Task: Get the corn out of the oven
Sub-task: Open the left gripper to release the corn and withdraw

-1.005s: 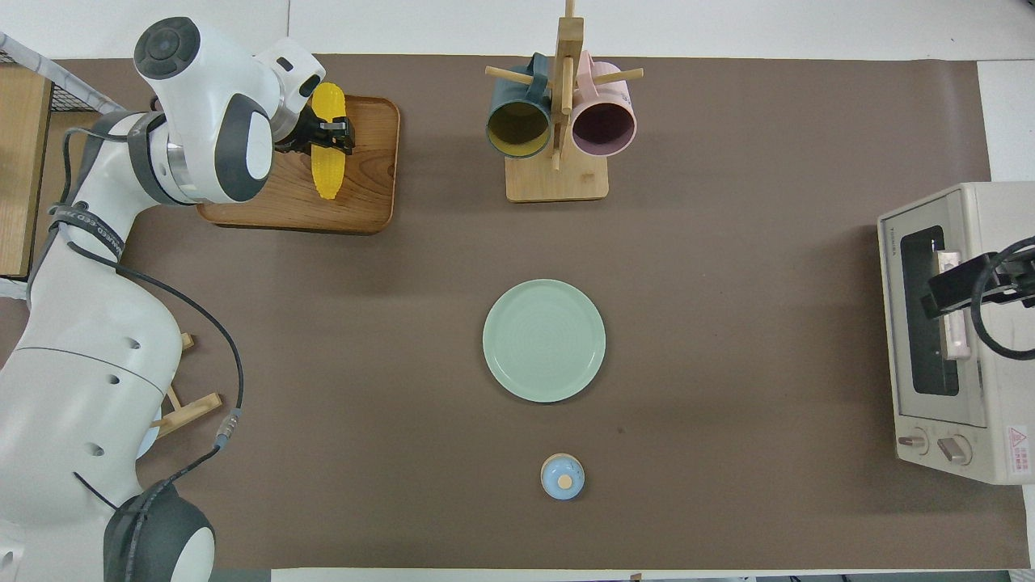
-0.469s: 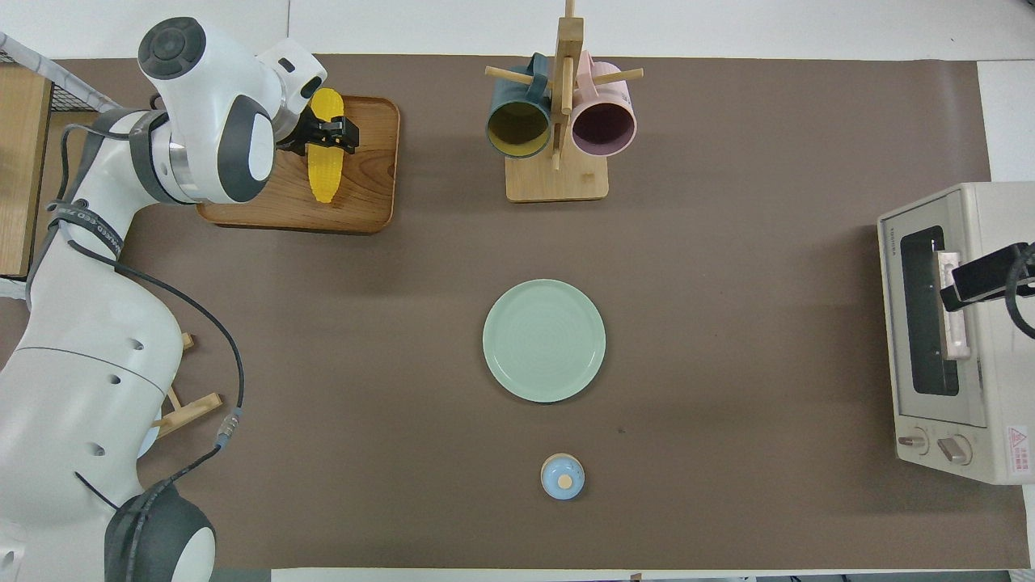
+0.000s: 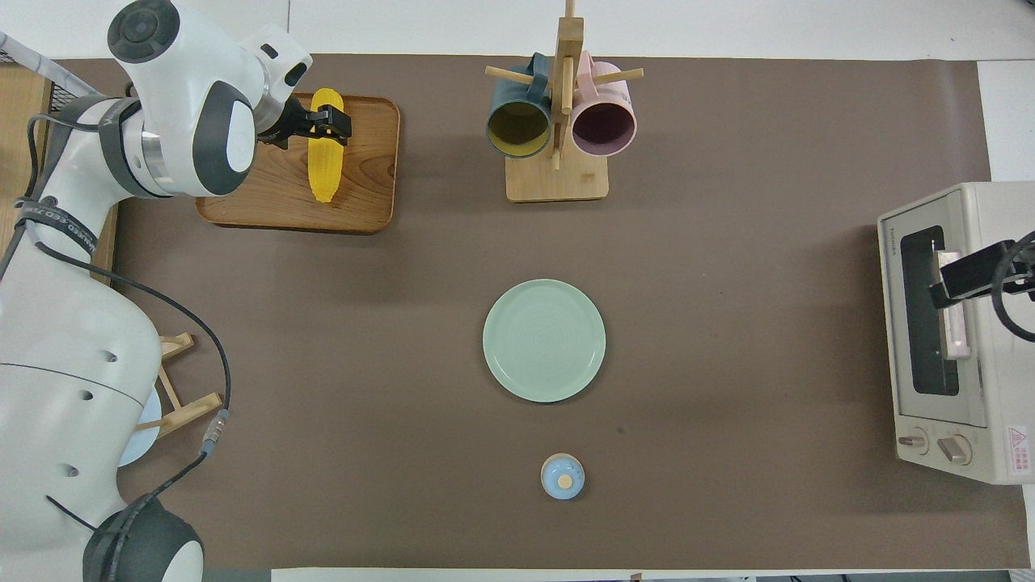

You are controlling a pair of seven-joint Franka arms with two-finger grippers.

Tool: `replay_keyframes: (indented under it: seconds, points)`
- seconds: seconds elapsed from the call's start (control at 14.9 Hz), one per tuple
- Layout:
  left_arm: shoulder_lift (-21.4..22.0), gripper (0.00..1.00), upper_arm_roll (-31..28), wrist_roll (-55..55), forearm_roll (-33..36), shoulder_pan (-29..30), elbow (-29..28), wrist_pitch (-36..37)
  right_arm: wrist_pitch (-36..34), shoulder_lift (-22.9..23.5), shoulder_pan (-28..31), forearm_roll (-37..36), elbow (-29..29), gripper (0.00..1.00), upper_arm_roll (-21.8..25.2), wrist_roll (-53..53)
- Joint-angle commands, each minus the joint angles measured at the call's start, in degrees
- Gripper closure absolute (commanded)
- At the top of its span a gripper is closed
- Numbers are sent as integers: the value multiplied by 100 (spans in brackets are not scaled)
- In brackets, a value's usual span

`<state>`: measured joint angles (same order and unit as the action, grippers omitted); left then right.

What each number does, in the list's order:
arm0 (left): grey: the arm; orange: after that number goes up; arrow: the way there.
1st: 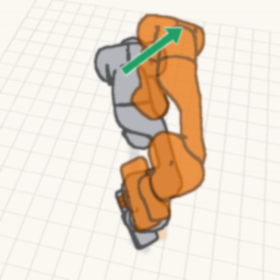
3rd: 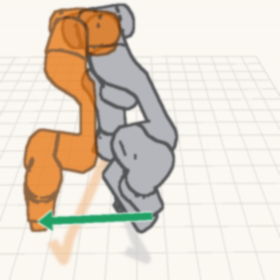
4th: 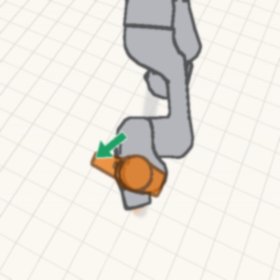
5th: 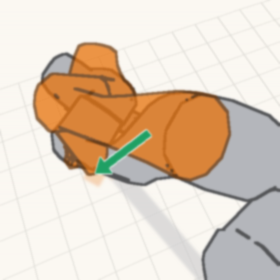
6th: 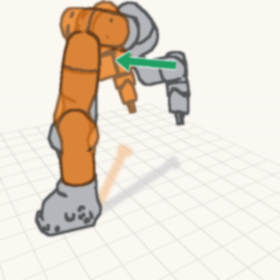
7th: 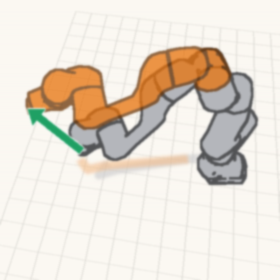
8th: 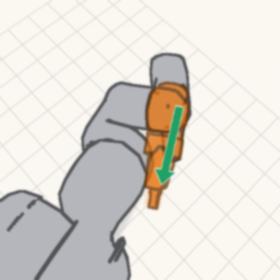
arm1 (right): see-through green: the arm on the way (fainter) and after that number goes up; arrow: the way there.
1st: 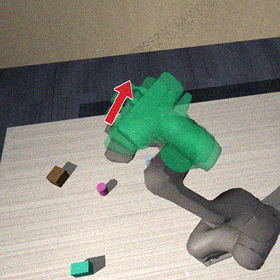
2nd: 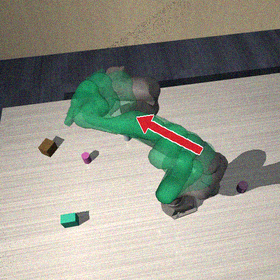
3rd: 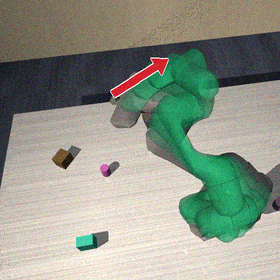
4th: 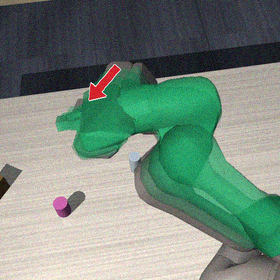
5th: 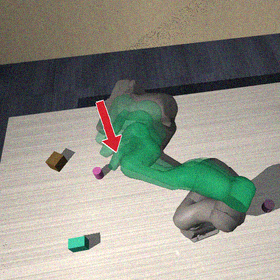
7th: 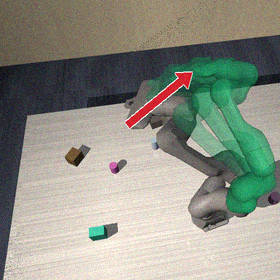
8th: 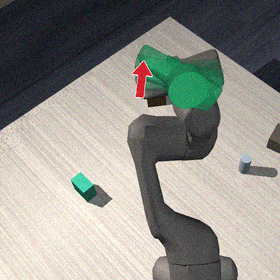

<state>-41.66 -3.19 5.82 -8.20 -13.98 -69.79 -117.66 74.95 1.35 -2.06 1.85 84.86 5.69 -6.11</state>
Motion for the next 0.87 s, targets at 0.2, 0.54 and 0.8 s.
replay_keyframes:
  seconds: [0.2, 0.54, 0.8]
  points:
    - [746, 0, -498, 121, 196, -149, -219, 778, 600, -337, 48, 70, 813, 0, 29, 136]
    - [1572, 0, -516, 147, 284, -96, -641, 1375, 758, -399, 57, 69, 944, 0, 29, 664]
    - [2117, 0, -630, 147, 310, -87, -633, 2280, 802, -399, 92, 69, 962, 0, 37, 602]
